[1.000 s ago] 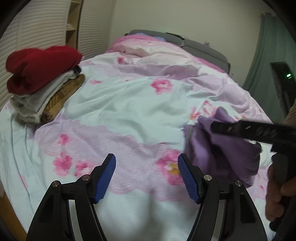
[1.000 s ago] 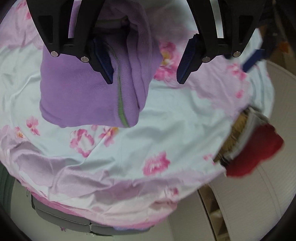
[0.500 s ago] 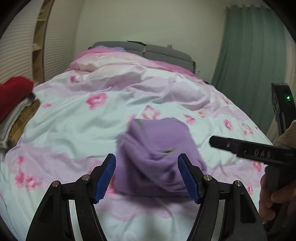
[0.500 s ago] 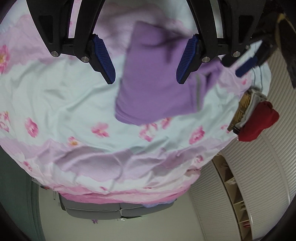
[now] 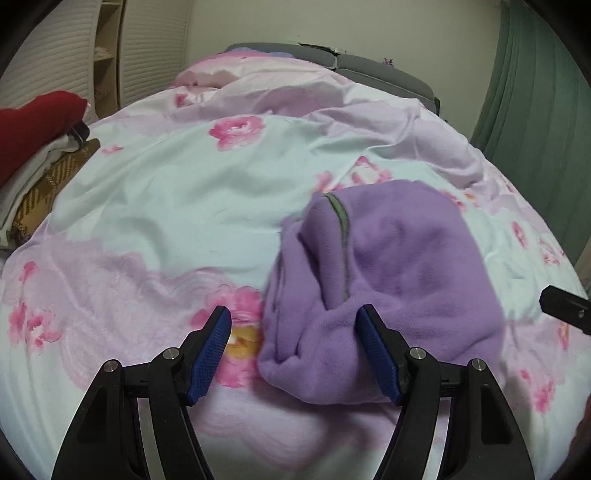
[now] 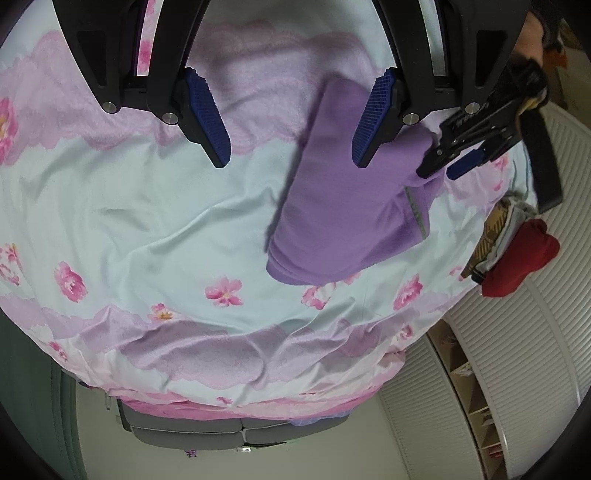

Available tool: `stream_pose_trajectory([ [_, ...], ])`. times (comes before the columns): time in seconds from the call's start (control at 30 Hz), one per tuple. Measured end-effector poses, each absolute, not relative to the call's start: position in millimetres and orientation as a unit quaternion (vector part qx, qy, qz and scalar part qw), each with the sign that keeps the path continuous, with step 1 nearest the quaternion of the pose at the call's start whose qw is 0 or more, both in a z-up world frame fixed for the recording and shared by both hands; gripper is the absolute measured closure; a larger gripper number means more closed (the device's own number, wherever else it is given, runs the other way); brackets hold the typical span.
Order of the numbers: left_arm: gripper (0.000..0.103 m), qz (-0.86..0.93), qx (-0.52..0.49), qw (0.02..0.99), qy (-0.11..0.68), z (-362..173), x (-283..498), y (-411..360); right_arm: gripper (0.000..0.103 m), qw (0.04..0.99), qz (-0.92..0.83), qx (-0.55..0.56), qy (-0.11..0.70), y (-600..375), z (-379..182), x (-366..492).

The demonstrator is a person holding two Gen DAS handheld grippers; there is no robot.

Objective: Fold small clothes

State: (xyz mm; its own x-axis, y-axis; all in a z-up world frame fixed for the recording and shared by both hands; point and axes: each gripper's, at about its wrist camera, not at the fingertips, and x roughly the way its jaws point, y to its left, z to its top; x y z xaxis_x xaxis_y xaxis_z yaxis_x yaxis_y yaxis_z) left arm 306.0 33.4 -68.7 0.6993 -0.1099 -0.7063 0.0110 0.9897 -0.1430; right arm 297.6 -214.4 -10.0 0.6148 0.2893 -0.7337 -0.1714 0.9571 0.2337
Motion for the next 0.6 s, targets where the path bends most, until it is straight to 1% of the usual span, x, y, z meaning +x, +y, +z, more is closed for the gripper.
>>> stream_pose_trajectory([
  [0.1, 0.032, -0.039, -0.067, 0.922, 0.379, -65, 302, 33, 0.033, 0.898, 0.146, 0.056, 0.412, -201, -7, 305],
  [0.17, 0.032, -0.044, -0.068, 0.926, 0.368, -60, 296, 30, 0.033, 0.904, 0.166, 0.026, 0.394, -187, 4, 312],
  [0.27, 0.032, -0.045, -0.075, 0.931, 0.355, -55, 282, 25, 0.034, 0.904, 0.225, -0.063, 0.358, -149, 25, 328],
  [0.37, 0.033, -0.041, -0.087, 0.935, 0.342, -53, 269, 22, 0.034, 0.874, 0.31, -0.173, 0.331, -106, 36, 344],
  [0.4, 0.033, -0.038, -0.096, 0.935, 0.339, -53, 265, 22, 0.04, 0.859, 0.334, -0.207, 0.327, -93, 37, 349],
  [0.43, 0.033, -0.038, -0.105, 0.935, 0.336, -53, 263, 23, 0.048, 0.838, 0.358, -0.251, 0.328, -78, 35, 356],
  [0.5, 0.033, -0.036, -0.118, 0.936, 0.33, -54, 260, 24, 0.052, 0.806, 0.383, -0.305, 0.335, -60, 29, 367],
  [0.6, 0.034, -0.037, -0.139, 0.934, 0.327, -57, 262, 27, 0.052, 0.759, 0.409, -0.371, 0.346, -42, 15, 385],
])
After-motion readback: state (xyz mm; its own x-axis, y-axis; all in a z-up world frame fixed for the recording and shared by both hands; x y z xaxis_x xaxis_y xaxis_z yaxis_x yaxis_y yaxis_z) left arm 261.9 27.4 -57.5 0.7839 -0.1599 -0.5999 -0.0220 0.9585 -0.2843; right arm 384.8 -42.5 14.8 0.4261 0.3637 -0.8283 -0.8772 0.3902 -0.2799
